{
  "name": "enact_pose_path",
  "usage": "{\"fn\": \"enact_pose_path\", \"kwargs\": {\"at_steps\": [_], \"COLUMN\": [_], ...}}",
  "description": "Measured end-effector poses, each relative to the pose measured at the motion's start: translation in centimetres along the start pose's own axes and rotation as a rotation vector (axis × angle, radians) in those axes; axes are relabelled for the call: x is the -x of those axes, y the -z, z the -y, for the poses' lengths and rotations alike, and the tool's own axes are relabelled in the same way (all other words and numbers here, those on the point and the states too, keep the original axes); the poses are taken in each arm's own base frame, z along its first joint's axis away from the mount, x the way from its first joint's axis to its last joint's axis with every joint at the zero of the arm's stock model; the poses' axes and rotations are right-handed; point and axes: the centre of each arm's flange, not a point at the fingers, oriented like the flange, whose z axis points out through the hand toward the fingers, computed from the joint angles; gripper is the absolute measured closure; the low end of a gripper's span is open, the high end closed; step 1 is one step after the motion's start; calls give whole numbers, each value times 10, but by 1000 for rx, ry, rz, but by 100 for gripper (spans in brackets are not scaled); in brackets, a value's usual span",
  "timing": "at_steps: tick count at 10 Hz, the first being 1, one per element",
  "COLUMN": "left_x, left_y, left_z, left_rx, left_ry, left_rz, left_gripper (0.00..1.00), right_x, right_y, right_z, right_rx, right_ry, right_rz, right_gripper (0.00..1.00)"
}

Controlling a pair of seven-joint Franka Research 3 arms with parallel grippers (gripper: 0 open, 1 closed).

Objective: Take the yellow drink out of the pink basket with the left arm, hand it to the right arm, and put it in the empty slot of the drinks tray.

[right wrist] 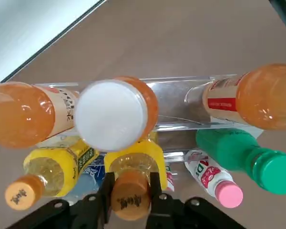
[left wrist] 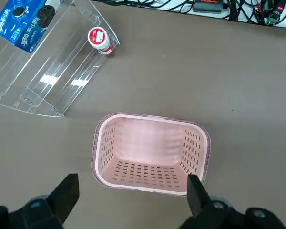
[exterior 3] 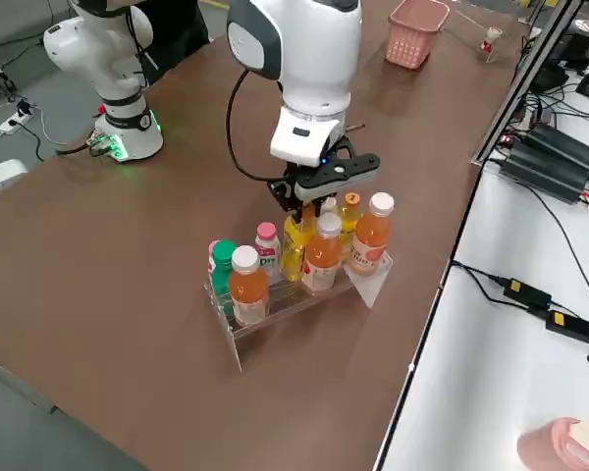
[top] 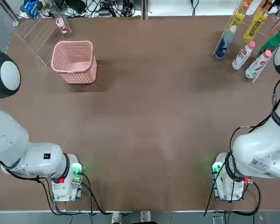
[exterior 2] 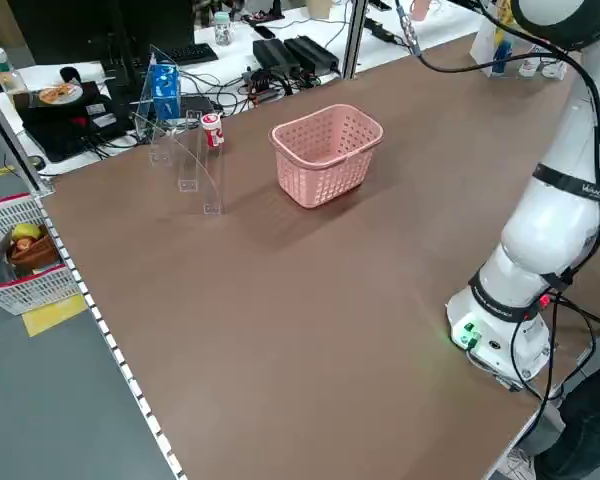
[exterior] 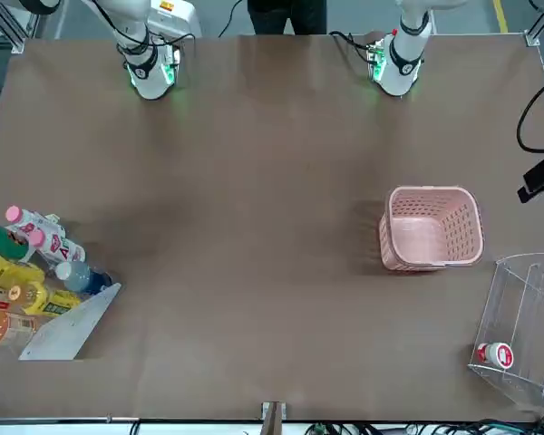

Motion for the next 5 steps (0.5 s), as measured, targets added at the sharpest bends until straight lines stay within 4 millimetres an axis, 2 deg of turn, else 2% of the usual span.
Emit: {"fn": "enact_pose_path", "kwargs": {"at_steps": [5], "left_x": [4], "left_y": [9], "left_z": [2], "left_rx": [1], "left_ry": [2], "left_rz": [-14], "left_gripper": [0], "right_x": [2], "right_y": [-25], "right_z": [2], "right_rx": [13], "right_ry": [4], "right_rz": [49], "right_gripper": [66]}}
